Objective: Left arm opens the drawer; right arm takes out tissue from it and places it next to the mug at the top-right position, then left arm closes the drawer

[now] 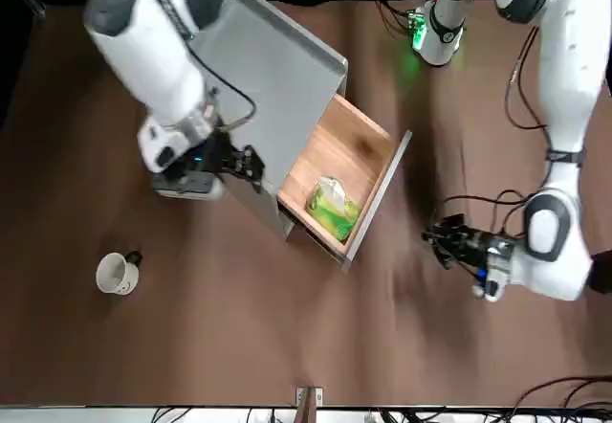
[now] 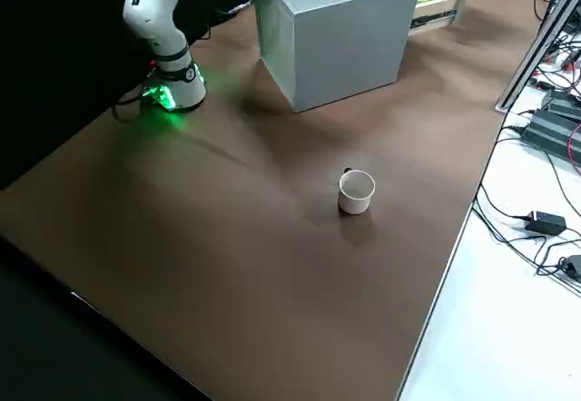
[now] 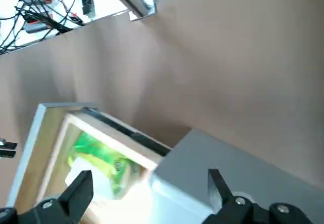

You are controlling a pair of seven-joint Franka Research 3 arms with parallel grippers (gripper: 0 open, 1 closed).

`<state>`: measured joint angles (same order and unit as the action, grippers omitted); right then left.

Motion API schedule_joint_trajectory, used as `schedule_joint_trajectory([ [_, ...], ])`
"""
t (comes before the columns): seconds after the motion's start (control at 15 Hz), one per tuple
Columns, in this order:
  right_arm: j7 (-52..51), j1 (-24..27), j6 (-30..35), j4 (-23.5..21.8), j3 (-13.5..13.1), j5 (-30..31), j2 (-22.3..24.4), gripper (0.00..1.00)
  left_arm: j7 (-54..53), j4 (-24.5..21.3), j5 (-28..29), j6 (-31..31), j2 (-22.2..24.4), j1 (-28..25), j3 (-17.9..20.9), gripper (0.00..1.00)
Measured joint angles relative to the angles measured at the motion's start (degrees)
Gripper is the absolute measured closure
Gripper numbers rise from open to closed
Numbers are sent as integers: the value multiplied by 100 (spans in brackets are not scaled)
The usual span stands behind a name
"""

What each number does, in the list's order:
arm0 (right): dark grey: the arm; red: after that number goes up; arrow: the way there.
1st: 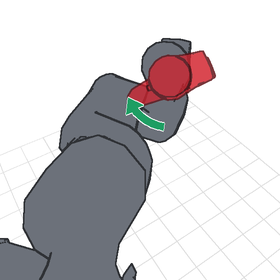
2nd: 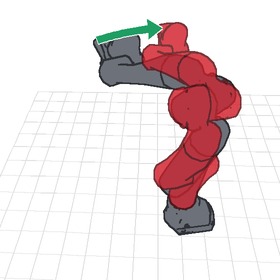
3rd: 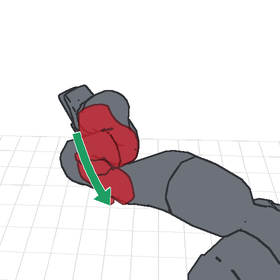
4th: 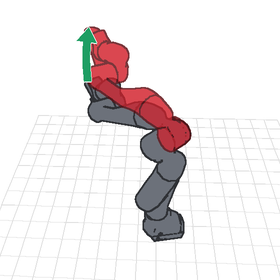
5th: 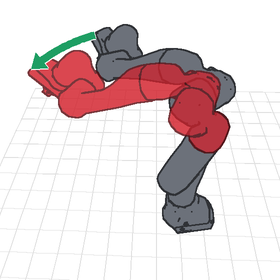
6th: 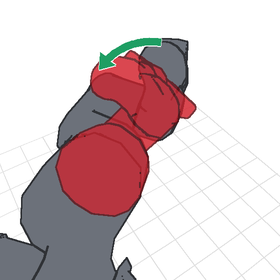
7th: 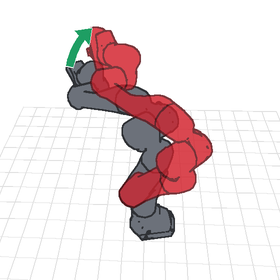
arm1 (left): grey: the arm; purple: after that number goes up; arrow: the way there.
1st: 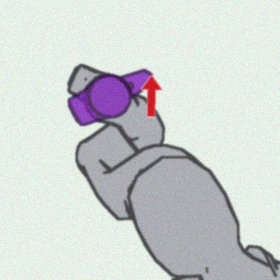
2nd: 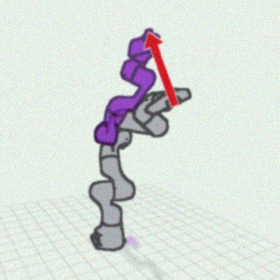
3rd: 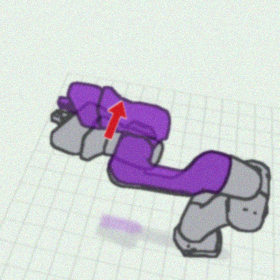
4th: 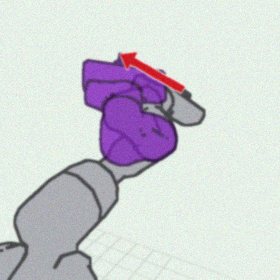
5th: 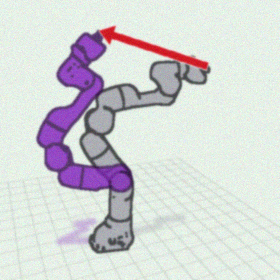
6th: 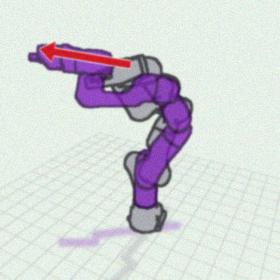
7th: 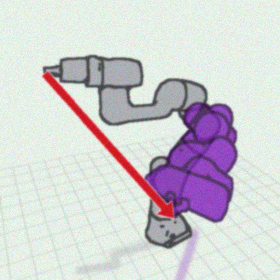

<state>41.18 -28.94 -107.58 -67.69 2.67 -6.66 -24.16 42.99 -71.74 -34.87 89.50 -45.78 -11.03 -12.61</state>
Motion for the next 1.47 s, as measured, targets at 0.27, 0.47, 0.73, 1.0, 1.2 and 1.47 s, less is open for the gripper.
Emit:
schedule_joint_trajectory([
  [0.27,679,-561,-371,418,-24,218,-640,0,-92,126,927,-8,1174,-103,-14,36],
  [0.47,849,-747,-601,576,-32,358,-951,0,-102,122,1324,-14,1781,-144,-13,9],
  [0.73,904,-878,-885,632,-42,367,-1149,0,-589,121,2183,-28,2492,-154,-34,0],
  [1.0,1178,-1056,-1319,645,-44,367,-1329,0,-1914,107,2665,-72,3083,-240,-60,0],
  [1.2,1366,-1227,-1640,648,-45,367,-1521,0,-2846,67,3022,-88,3283,-243,-72,0],
  [1.47,1387,-1382,-1843,650,-47,646,-1720,0,-3994,-45,3190,-233,3539,-19,129,0],
])
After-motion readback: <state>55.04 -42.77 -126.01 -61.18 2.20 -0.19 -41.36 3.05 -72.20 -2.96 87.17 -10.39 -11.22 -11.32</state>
